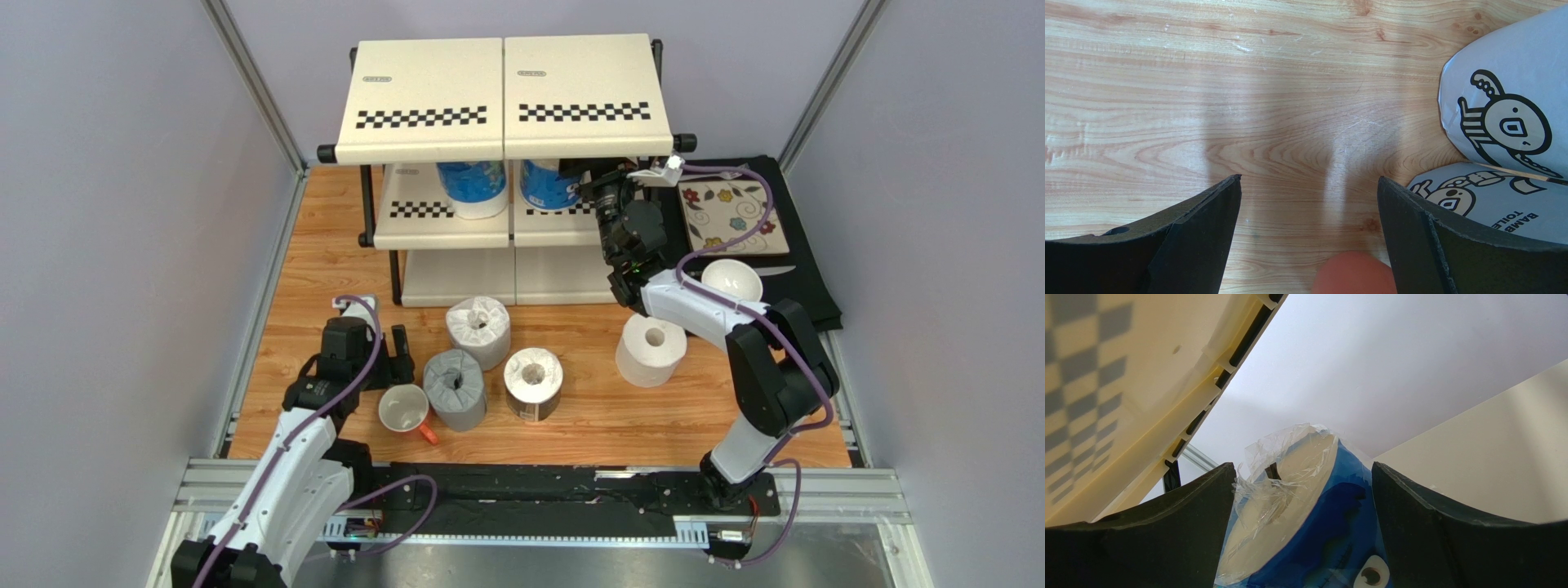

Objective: Place and organize the paper towels onto the shelf

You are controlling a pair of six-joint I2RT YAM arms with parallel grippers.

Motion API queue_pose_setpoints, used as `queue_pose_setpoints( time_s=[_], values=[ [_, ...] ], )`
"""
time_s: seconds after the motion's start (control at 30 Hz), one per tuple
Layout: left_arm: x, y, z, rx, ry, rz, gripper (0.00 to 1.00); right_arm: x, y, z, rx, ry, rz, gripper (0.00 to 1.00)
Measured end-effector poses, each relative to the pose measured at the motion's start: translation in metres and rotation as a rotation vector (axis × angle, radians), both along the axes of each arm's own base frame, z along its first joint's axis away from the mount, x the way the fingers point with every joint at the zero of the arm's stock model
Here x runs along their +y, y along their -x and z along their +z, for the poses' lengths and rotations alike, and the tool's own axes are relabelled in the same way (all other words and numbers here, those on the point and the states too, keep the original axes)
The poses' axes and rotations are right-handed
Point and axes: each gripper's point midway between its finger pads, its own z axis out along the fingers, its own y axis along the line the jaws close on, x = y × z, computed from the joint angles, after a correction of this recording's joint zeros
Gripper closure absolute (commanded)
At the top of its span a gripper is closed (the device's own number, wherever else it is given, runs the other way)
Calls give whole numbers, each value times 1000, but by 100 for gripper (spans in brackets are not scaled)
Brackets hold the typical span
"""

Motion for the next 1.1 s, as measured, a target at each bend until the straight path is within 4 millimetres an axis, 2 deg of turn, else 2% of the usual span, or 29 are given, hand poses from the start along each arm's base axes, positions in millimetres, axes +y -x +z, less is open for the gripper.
queue_pose_setpoints(
  time_s=[0.7,1.1],
  values=[
    [0,0,0,1,0,0,10,14,1,-2,-6,19,105,19],
    [0,0,0,1,0,0,10,35,12,-10,-3,63,234,19]
  ],
)
